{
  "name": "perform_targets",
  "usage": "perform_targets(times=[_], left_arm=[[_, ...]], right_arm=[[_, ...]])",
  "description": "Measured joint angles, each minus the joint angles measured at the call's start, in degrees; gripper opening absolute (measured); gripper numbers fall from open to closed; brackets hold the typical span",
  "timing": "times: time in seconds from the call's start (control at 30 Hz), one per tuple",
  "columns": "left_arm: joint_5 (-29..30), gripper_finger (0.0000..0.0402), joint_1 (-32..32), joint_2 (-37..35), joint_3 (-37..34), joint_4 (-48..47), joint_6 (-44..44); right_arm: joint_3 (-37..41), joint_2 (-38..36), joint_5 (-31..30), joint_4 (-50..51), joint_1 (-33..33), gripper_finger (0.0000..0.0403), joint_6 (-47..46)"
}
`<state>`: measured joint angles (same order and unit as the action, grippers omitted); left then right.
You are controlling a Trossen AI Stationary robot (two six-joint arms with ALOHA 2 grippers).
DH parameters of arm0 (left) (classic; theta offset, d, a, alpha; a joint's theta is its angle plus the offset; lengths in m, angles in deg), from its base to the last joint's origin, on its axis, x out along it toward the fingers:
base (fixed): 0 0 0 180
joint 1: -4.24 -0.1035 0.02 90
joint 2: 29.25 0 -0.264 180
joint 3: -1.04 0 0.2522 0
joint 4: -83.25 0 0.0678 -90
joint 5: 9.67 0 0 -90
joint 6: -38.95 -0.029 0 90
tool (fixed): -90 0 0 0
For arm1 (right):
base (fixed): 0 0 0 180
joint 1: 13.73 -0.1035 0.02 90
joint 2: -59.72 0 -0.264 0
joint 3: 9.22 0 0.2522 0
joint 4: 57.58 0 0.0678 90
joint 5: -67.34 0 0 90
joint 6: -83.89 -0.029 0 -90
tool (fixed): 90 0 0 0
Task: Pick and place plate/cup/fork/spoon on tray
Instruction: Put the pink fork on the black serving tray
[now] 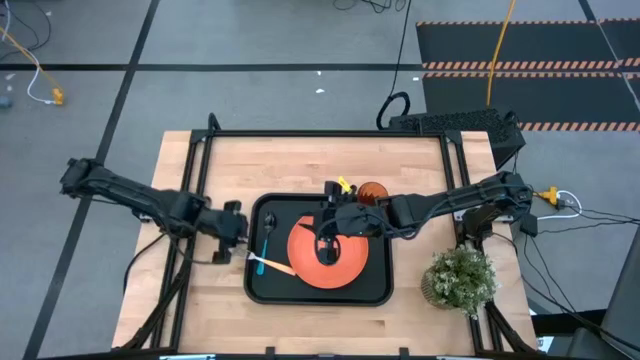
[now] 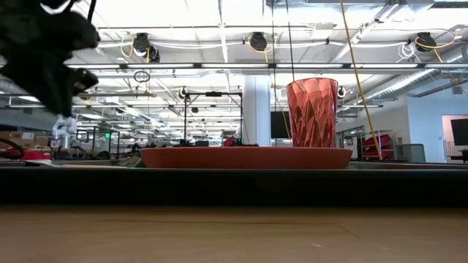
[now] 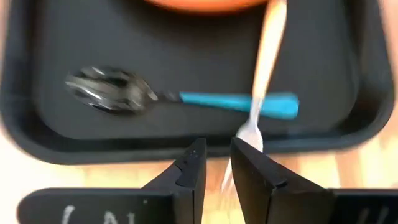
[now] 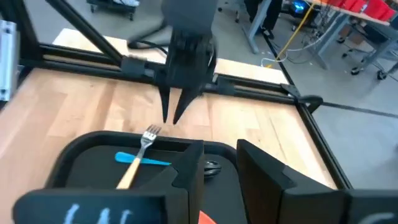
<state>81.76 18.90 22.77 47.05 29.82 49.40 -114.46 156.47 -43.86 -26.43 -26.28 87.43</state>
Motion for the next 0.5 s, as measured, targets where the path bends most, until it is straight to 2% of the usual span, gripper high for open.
perform_targets(times=[0.07,0.2,0.33,0.5], left_arm=[[-0.1,0.0076,1.5,4.1,0.0,-0.1,-0.2],[0.3,0.0076,4.0,9.9,0.0,0.0,-0.2],[4.5,0.0076,6.4,12.9,1.3,0.2,0.5],[8.8,0.0076,8.9,15.3,6.1,-0.6,1.8]], right_arm=[[0.0,-0.5,-0.3,1.1,-0.7,0.0089,0.1],[0.1,-0.3,-6.0,3.1,-1.8,0.0089,0.3],[0.1,-0.4,-11.7,3.1,-2.2,0.0089,0.3],[0.1,-0.3,-12.0,3.6,-2.2,0.0089,0.2]])
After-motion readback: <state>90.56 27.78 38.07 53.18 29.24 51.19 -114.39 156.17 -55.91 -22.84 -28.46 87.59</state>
